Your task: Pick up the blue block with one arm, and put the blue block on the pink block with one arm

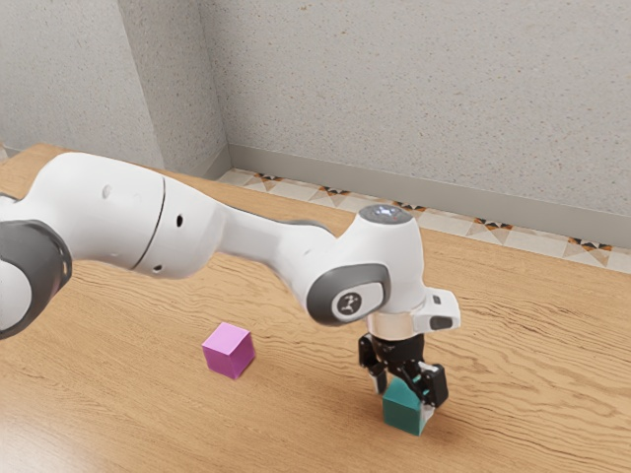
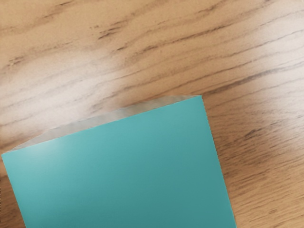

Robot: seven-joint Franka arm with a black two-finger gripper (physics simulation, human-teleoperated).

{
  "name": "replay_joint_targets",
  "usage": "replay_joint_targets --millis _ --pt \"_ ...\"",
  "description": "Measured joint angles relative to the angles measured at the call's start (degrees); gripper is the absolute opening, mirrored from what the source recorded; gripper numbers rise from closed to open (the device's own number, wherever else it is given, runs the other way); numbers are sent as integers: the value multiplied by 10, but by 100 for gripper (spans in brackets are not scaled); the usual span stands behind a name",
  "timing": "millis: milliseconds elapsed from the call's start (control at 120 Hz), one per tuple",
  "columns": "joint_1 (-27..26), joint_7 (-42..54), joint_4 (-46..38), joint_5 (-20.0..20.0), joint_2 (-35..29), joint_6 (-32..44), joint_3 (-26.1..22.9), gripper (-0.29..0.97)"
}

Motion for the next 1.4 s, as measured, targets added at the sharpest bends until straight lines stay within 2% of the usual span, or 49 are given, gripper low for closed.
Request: replay_joint_targets --millis 417,608,842,1033,1250,1400 --pt "-11 -25 25 4 31 2 13 68" --pt "-16 -30 26 5 38 2 22 48" --pt "-20 -31 38 7 42 2 28 44" --pt "-11 -10 25 6 -8 -5 35 40" --pt "44 27 -85 0 -114 -16 35 40" --pt "130 61 -119 -2 -142 -22 -14 40"
